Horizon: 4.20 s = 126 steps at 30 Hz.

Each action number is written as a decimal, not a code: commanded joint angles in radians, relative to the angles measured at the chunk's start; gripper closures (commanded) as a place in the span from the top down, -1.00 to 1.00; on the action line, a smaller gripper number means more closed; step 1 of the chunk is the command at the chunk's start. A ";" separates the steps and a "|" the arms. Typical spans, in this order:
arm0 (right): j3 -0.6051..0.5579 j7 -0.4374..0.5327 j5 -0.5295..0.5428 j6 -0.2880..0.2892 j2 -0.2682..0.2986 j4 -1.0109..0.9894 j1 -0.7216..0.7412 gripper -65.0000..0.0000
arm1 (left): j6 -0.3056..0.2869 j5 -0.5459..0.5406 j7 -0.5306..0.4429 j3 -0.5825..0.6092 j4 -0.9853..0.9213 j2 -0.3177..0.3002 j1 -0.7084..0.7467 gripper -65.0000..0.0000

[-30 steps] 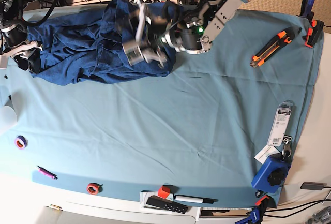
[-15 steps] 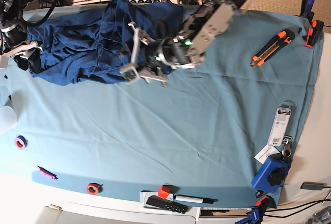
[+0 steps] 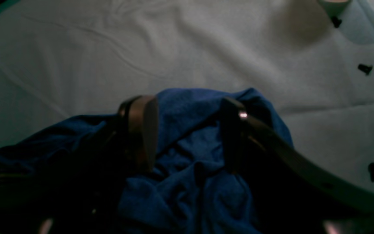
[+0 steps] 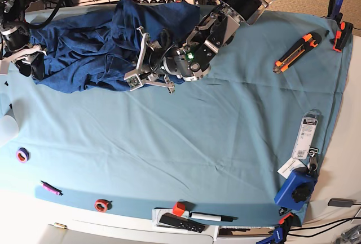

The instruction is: Layout the t-shirt on the table in an organized manner, then fold the t-shirt properly

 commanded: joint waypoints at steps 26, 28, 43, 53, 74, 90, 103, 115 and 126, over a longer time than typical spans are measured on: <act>0.005 0.029 0.021 0.002 0.017 0.018 0.006 -0.07 | -0.008 0.043 -0.173 -0.001 0.009 0.114 -0.131 -1.00; 0.005 0.028 0.021 0.002 0.017 0.018 0.006 -0.07 | -0.004 0.043 -0.173 -0.002 0.009 0.108 -0.131 -1.00; 0.005 0.028 0.021 0.002 0.017 0.018 0.006 -0.07 | 0.141 0.073 -0.180 -0.002 0.009 0.111 -0.128 -1.00; 0.005 0.026 0.021 0.002 0.017 0.018 0.006 -0.07 | 0.104 0.065 -0.124 -0.002 0.009 0.108 -0.132 0.23; 0.006 -0.070 0.145 -0.046 0.369 -0.635 0.105 0.27 | 0.079 0.065 -0.082 -0.002 0.009 0.108 -0.150 0.23; -0.224 -0.219 0.277 0.009 0.400 -0.951 0.166 0.27 | 0.082 0.074 -0.111 -0.002 0.009 0.108 -0.151 0.23; -0.250 -0.219 0.326 0.009 0.407 -0.951 0.166 0.27 | 0.113 0.072 -0.080 -0.006 0.013 0.108 -0.209 0.23; -0.250 -0.219 0.340 0.009 0.409 -0.950 0.090 0.27 | 0.111 0.046 -0.060 -0.082 0.014 0.108 -0.225 0.23; -0.250 -0.219 0.434 0.009 0.408 -0.950 0.077 -0.05 | 0.110 0.047 -0.029 -0.082 0.022 0.108 -0.231 0.22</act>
